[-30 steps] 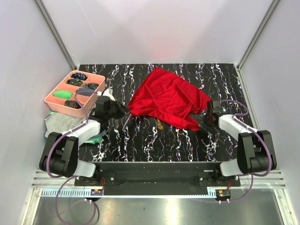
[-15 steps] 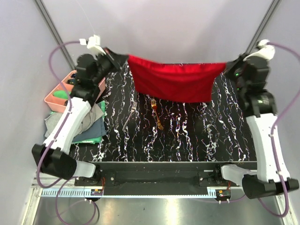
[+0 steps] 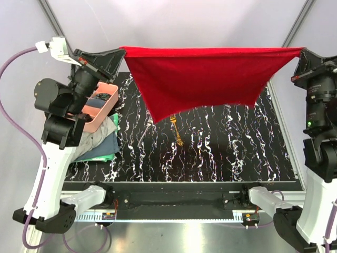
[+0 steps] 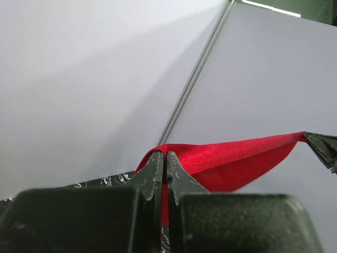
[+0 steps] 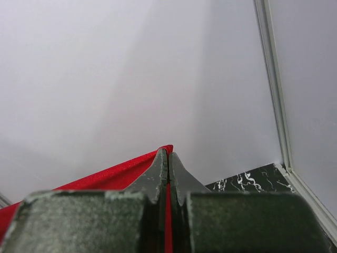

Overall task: Fold the napkin, place the utensils inside, and roll it up
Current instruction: Flatten the napkin out

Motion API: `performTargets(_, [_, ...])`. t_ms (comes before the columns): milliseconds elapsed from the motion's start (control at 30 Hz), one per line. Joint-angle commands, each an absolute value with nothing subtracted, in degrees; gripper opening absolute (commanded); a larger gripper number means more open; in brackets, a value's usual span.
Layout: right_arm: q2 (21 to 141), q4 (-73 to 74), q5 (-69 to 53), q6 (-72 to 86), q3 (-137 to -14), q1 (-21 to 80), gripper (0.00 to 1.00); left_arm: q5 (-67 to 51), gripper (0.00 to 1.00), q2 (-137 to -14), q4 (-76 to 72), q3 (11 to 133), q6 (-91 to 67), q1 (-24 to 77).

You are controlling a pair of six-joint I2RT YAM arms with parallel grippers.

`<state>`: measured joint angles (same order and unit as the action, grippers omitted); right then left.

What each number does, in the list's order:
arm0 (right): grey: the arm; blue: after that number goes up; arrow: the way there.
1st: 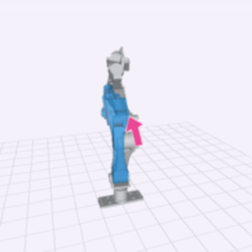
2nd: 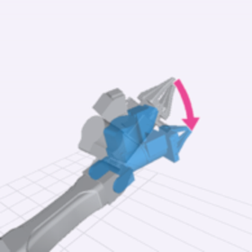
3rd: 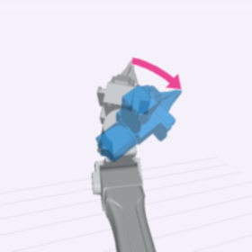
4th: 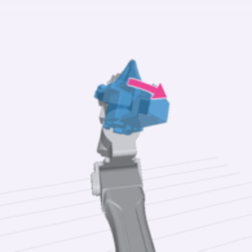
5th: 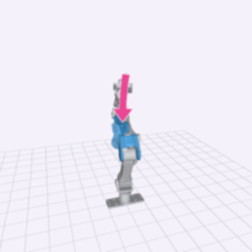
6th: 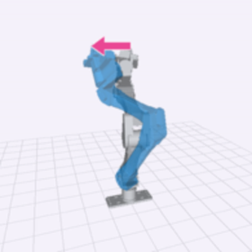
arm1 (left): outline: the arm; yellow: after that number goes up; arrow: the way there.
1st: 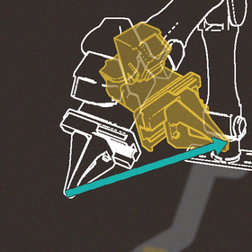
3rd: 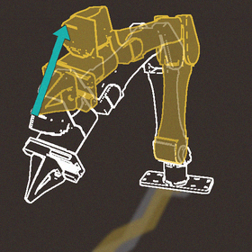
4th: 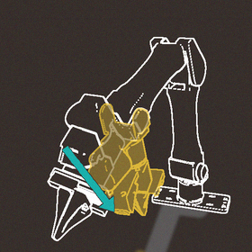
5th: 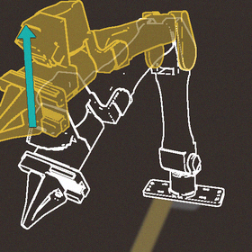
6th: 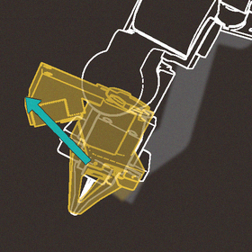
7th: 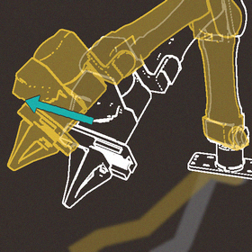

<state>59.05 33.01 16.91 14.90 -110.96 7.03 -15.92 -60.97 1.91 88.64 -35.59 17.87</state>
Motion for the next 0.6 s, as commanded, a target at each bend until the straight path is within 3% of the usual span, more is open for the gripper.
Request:
performTargets(0, [67.23, 35.07, 20.39, 12.48, -108.64, 6.77, 0.0, -16.78, 0.0, -68.37, 2.9, 91.05, -35.86, 17.93])
performTargets(300, [76.98, 32.43, 12.49, 17.31, -106.87, -2.37, 0.0, -21.18, 0.0, -83.83, 2.72, 98.52, -34.63, 18.28])
performTargets(433, [77.43, 32.34, 11.86, 16.71, -108.63, -4.04, 0.0, -21.45, 0.0, -85.43, 2.55, 100.98, -33.93, 18.81])
performTargets(567, [75.06, 32.25, 14.23, 15.38, -108.02, -4.04, 0.0, -13.81, 0.0, -81.4, 2.2, 97.13, -28.49, 23.45])
